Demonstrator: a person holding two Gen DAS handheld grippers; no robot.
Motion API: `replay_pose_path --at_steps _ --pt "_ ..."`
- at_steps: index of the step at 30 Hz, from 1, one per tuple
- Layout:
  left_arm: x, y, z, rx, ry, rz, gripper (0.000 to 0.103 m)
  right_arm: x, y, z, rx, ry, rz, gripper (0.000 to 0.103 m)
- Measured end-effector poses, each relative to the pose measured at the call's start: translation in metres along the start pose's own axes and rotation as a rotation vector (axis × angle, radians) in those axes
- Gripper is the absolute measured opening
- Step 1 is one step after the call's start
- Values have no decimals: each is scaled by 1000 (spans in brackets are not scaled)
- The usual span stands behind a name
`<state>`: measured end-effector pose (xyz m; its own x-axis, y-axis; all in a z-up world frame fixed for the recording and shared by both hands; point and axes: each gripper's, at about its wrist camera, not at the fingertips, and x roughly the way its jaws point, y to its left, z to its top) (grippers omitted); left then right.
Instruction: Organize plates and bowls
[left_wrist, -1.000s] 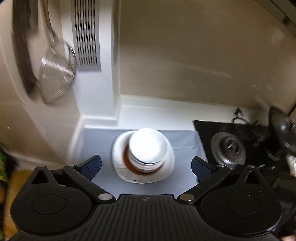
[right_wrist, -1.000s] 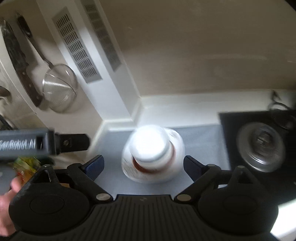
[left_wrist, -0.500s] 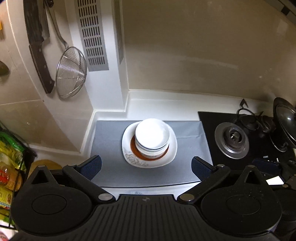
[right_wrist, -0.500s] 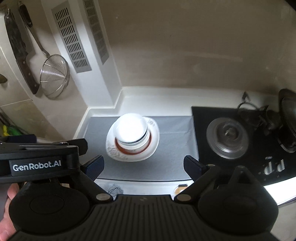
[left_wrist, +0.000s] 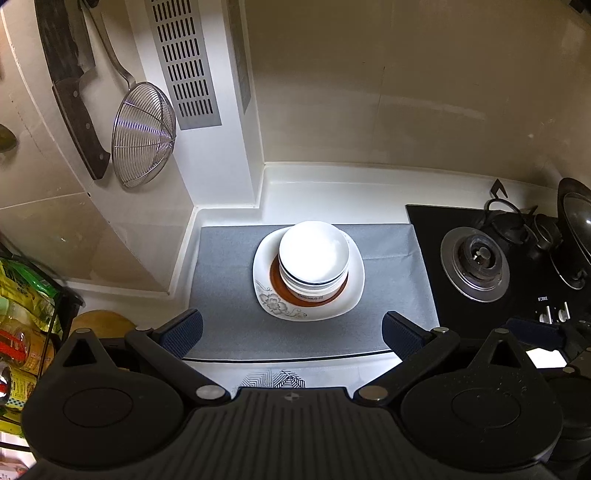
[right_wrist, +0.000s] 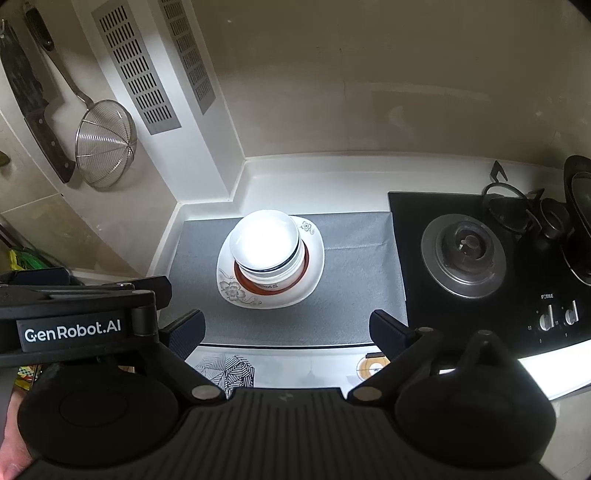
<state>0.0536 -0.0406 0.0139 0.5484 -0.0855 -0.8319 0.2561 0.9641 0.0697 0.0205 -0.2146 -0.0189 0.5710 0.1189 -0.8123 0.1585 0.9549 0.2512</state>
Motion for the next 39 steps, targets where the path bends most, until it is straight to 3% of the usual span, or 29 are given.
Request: replay_pose_path --at_steps 39 --pt "-3 -7 -6 54 -7 -38 103 -11 -12 -13 30 -17 -1 101"
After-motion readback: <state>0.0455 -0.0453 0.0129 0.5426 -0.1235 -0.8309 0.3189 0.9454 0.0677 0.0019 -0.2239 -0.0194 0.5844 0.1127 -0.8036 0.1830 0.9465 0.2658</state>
